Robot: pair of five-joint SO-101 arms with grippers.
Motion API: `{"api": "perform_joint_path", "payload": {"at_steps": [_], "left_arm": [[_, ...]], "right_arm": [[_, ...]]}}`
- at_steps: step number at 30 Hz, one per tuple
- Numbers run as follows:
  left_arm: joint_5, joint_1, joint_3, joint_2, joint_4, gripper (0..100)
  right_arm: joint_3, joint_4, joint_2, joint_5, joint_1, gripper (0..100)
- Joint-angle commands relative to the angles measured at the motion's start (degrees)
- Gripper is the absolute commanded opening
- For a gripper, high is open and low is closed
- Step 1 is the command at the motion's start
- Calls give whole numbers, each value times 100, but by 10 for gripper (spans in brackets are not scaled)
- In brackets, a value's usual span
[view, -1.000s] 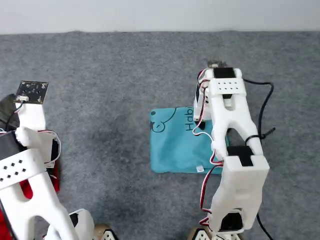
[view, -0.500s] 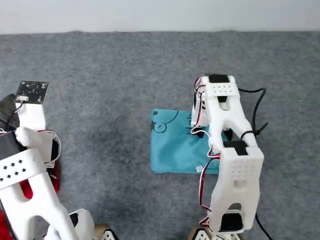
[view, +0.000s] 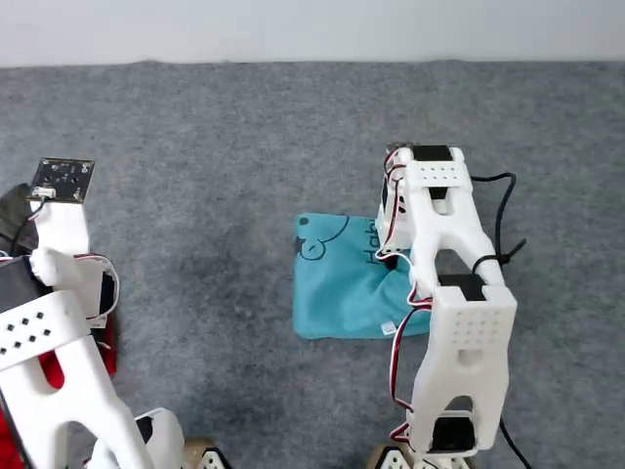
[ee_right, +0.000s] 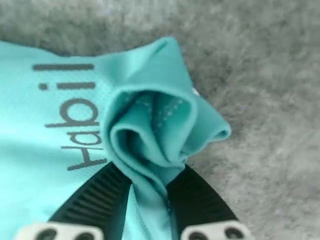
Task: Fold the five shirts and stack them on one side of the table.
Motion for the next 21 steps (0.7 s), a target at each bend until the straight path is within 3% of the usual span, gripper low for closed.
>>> {"api": "perform_joint_path", "payload": {"at_steps": [1, 3, 9, 17, 21], "left_arm": [[-26, -9, -13, -114, 114, 14], [-26, -9, -4, -114, 114, 14], [-18, -9, 101, -114, 114, 14], [-26, -9, 479, -114, 105, 14], [-26, -9, 462, -114, 105, 14]], "right_arm": [[26, 145, -251, 659, 418, 9], [18, 101, -532, 1327, 699, 9], [-114, -84, -1059, 4501, 1244, 9], [-158, -1200, -1077, 6760, 1534, 9], [-404, -1991, -1033, 6971, 1367, 9]]}}
